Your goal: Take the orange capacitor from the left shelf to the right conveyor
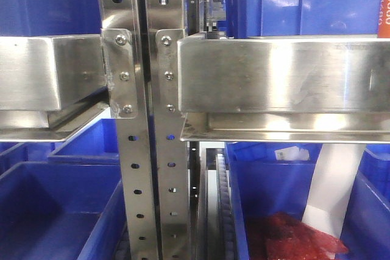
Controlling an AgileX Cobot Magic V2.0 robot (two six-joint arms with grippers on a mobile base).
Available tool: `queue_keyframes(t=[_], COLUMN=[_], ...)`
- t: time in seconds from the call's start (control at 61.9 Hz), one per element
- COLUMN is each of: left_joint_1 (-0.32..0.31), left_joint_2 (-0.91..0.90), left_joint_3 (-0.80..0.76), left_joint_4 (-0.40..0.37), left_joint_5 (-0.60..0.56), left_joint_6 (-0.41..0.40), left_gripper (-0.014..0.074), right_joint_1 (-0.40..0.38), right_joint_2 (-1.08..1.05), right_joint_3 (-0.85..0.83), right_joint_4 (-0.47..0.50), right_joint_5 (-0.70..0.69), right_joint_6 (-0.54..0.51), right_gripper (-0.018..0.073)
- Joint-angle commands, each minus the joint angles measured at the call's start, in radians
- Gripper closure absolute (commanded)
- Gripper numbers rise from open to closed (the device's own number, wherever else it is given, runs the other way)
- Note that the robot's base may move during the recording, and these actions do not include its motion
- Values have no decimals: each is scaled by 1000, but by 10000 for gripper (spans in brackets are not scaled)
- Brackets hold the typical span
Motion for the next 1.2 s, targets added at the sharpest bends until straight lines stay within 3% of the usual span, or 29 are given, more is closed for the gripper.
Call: queue_keyframes(t=[0.0,0.97,1.18], left_joint_1=[-2,-2,-2], left_joint_2=[-11,-11,-11], left_joint_3=[-5,-5,-5], left_joint_4=[-2,-2,-2], left_joint_5=[-91,-91,-91], left_joint_6=[-2,-2,-2], left_gripper=[723,723,723], right_joint_1=[-5,-6,-5], right_joint_2=[-13,-13,-13], right_joint_3=[-5,-5,-8], right_joint_4=[-1,-1,-1], right_joint_5=[-96,-97,-198], right_joint_6=[-6,-7,-7], right_gripper=[500,500,500])
